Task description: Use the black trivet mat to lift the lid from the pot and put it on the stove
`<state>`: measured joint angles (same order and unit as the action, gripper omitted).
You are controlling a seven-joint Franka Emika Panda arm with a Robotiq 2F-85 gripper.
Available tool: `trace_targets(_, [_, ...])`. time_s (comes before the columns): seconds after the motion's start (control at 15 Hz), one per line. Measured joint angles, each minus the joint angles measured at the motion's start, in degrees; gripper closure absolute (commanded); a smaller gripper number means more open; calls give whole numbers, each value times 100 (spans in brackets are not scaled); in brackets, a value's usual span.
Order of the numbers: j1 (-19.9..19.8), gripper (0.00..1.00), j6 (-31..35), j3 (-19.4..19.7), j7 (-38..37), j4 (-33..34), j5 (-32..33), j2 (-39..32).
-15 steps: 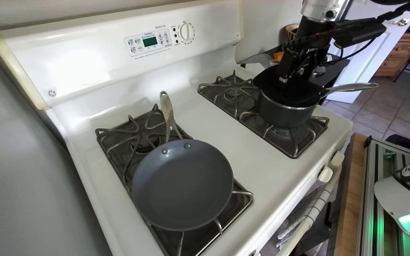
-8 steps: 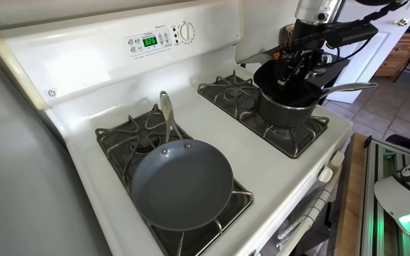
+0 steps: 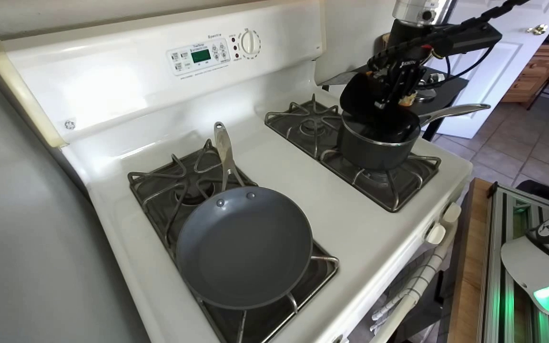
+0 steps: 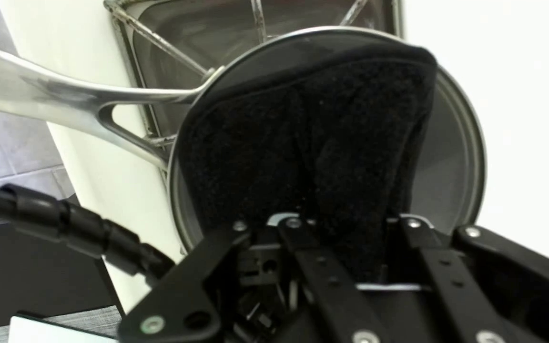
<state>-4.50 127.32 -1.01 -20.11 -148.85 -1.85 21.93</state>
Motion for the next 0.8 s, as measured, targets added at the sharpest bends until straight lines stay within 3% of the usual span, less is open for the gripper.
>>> trace_targets(0.8, [9,96,-114,2,38,119,-1,-51])
